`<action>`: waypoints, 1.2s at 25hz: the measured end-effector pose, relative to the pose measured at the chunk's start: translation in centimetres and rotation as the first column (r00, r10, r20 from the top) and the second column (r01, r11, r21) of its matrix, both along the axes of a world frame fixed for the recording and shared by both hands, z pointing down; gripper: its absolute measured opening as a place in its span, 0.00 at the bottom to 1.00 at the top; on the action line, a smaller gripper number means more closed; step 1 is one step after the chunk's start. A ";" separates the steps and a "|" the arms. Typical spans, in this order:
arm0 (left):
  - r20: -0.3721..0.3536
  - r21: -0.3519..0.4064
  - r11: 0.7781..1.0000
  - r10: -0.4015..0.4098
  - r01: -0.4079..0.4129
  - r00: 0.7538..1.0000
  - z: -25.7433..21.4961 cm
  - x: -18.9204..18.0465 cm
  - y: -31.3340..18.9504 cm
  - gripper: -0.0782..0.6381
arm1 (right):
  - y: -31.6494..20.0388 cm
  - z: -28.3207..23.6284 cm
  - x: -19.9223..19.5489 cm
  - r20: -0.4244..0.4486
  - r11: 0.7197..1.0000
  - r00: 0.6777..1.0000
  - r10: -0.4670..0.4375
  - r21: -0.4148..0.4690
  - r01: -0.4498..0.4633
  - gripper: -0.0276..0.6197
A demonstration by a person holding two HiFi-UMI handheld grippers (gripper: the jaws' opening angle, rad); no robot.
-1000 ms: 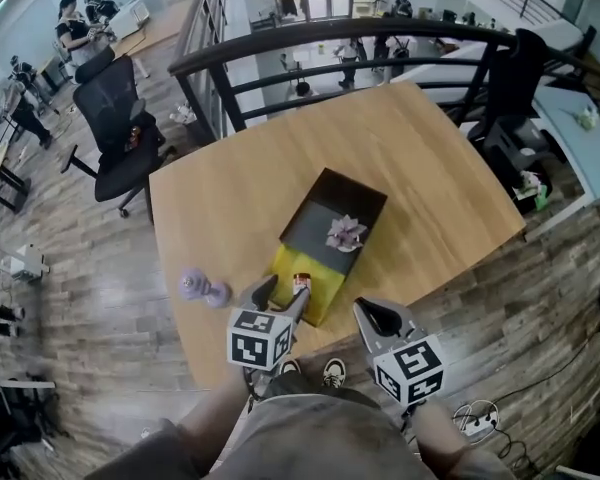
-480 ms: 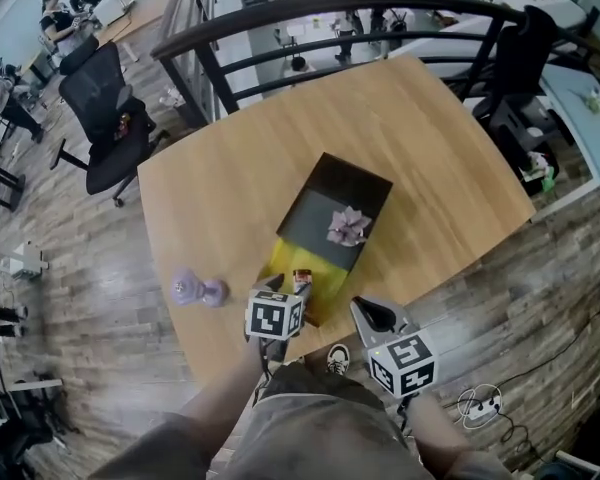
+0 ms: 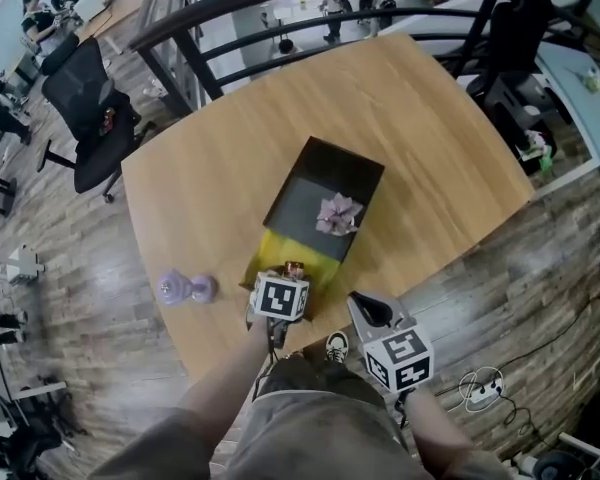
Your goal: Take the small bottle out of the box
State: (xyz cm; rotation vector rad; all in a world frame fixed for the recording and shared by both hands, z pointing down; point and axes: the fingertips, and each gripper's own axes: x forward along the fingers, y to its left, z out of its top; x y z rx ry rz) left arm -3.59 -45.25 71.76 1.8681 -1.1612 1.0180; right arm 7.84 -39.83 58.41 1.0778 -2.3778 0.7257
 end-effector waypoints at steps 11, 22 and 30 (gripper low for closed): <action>0.028 -0.063 0.997 0.037 -0.035 0.999 0.9 -0.1 0.7 0.39 | 0.1 0.3 1.1 0.006 1.000 1.000 0.014 -0.006 -0.014 0.07; -0.072 0.247 0.969 0.038 -0.019 0.997 -6.6 -1.2 0.4 0.37 | -0.7 -6.3 1.0 0.038 0.992 0.999 -0.016 0.126 0.011 0.07; -0.176 0.513 0.858 0.082 0.020 0.981 -18.6 -1.3 0.8 0.37 | -1.1 -15.4 1.8 0.098 0.948 0.995 -0.016 0.318 -0.016 0.07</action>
